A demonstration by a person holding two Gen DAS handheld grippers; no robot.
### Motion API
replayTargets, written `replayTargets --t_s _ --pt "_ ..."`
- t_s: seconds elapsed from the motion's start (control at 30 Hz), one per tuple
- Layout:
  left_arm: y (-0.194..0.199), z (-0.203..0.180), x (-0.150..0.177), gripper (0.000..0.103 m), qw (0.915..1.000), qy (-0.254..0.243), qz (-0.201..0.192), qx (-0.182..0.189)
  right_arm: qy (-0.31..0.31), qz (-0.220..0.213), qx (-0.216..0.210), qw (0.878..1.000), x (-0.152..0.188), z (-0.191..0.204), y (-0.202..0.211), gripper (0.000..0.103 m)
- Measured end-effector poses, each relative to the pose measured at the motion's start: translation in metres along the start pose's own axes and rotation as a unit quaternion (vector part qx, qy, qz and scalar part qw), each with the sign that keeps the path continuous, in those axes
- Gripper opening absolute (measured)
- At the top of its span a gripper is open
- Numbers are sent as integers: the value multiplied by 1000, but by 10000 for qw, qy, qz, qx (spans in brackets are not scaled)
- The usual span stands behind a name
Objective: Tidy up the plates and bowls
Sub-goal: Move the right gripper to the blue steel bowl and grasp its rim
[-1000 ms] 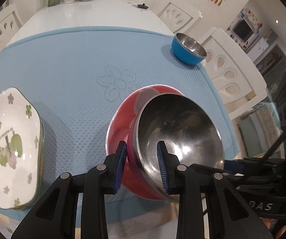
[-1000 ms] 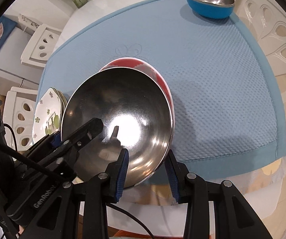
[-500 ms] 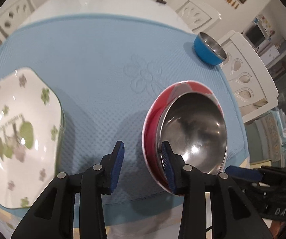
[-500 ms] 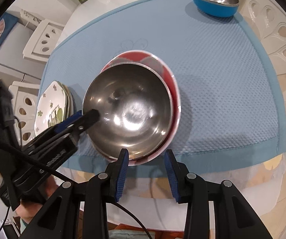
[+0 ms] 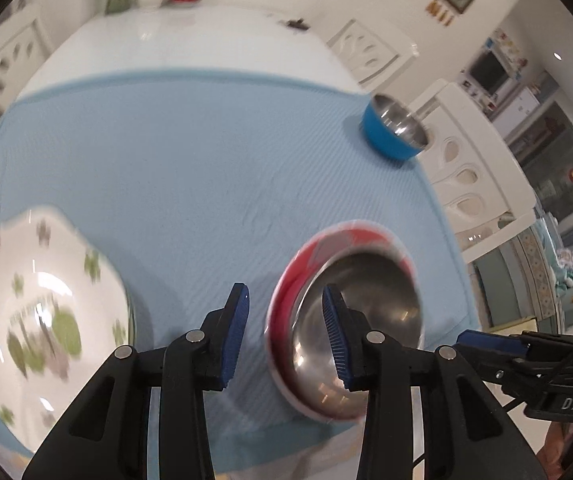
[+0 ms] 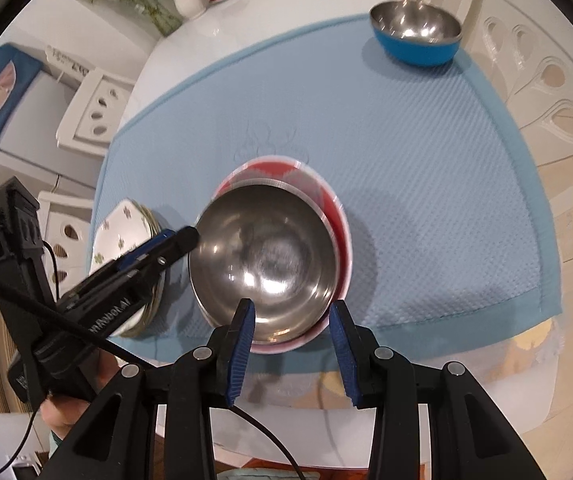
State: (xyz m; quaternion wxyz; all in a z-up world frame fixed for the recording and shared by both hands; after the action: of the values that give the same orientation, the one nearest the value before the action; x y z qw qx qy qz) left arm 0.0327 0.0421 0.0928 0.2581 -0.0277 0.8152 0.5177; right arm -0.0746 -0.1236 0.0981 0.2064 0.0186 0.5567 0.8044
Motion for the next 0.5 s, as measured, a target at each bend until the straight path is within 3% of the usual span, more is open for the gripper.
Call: replayTargets --t_s 0.13,0.3,0.37,0.43,0.5 --pt "1 -23 -37 35 9989 -460 -93 55 -293 -319 -55 9990 -17 -18 18 59" --pt "-11 -57 -84 42 9954 -954 -61 116 -631 -516 -180 9965 -50 -42 30 59" --pt "-21 -67 -103 50 9946 -1031 71 114 -742 -545 -190 9956 -66 -53 34 59" --pt "-30 -75 -122 60 9944 -984 170 332 -819 -591 -199 9947 -86 -65 38 59" --pt "-40 -83 -142 62 9942 -885 167 590 -864 -634 -134 9941 -101 -71 38 59"
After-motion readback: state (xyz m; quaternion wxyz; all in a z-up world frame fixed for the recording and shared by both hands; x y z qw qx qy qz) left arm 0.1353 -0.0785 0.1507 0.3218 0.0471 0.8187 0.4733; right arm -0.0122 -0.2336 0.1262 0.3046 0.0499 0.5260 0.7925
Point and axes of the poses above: each gripper's, at about its wrist camera, not at the fingertips, and y roughly against the way its jaws point, z to its left, x to its underside, the point moved 2 cm from there along -y, roughly the way its jaws point
